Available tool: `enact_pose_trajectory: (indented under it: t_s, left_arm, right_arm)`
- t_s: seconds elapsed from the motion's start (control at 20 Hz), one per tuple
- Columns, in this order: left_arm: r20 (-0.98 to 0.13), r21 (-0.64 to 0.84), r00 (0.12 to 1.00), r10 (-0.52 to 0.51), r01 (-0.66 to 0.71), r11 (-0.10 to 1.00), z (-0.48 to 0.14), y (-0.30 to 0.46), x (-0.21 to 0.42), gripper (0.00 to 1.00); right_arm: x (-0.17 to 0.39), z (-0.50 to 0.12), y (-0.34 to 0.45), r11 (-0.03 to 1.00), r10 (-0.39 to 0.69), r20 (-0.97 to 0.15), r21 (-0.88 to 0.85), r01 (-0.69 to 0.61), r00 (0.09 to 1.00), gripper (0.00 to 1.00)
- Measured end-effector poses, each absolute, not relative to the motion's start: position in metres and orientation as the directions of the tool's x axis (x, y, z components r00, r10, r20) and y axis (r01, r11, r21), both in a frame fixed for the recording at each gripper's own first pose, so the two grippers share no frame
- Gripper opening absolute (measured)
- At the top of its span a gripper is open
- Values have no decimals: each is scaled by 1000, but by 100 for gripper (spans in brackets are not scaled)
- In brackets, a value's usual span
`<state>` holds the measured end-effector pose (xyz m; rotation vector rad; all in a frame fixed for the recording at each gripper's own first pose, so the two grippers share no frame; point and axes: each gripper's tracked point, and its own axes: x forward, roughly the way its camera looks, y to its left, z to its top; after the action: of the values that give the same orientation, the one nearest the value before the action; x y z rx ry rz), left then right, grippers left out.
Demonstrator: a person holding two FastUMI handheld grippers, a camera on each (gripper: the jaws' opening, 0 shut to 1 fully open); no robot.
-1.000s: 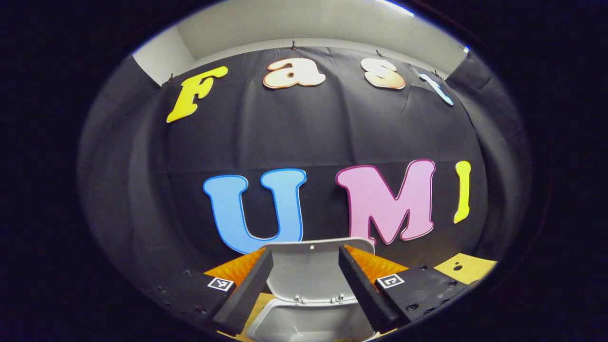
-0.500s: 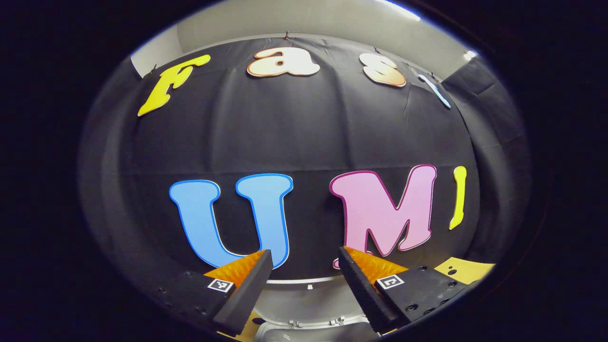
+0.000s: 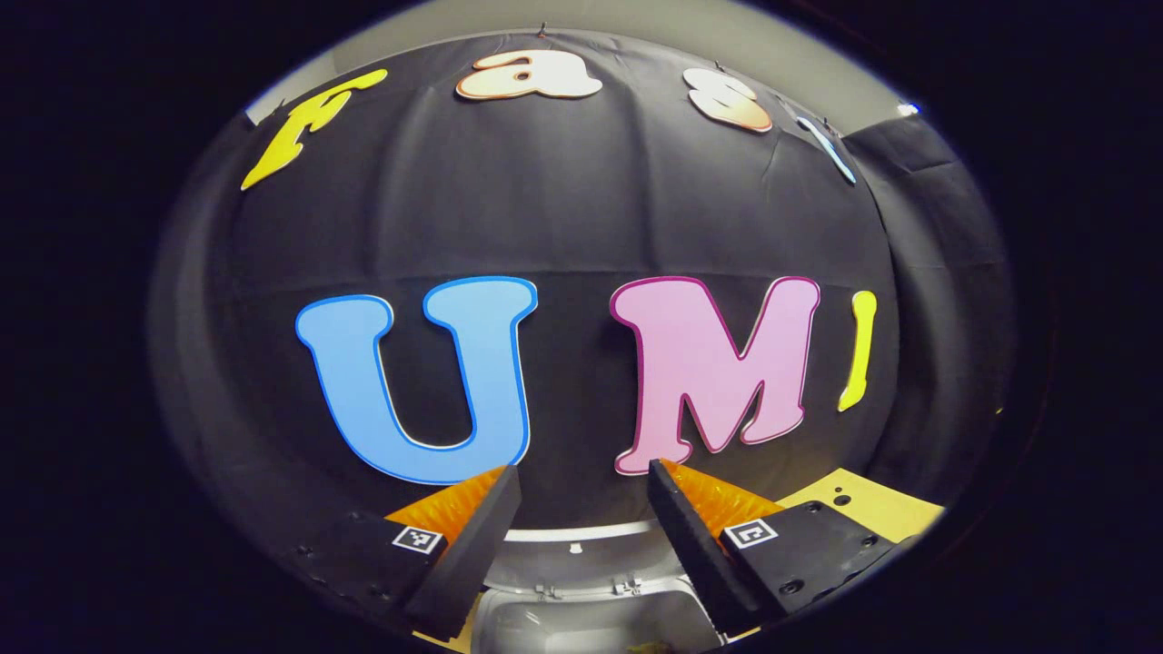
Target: Press the lid of the desktop garbage bin to open it, pick up the crumpled paper on the desktop and throw it into the bin, then pick up the pop can on the desktop and drop it into the bin, and finally close the garbage bin lid.
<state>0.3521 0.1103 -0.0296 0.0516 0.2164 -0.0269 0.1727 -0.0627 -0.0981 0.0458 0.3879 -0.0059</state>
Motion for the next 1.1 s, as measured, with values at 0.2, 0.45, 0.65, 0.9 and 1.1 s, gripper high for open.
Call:
enact_pose_trajectory:
  t_s: [0.2, 0.45, 0.65, 0.9, 1.1]
  left_arm:
    - [-236, 44, 972, -4, 15, 999, -45, 109, 310, 97]
    - [-236, 37, 972, 12, -3, 999, -83, 104, 258, 97]
    - [-278, -8, 960, -10, 8, 1000, -123, 97, 226, 98]
    - [-321, 31, 947, -8, 18, 999, -159, 95, 214, 98]
    - [-310, 68, 951, -12, 35, 997, -169, 94, 213, 100]
  right_arm:
    - [169, -102, -59, 995, 6, -381, 91, 31, 925, 98]
    - [148, -121, -50, 994, 21, -441, 105, 29, 897, 98]
    - [131, -126, -45, 993, 13, -453, 110, 42, 891, 98]
    - [106, -141, -48, 994, -14, -495, 86, 66, 869, 98]
    - [95, -145, -50, 992, -37, -511, 82, 91, 859, 98]
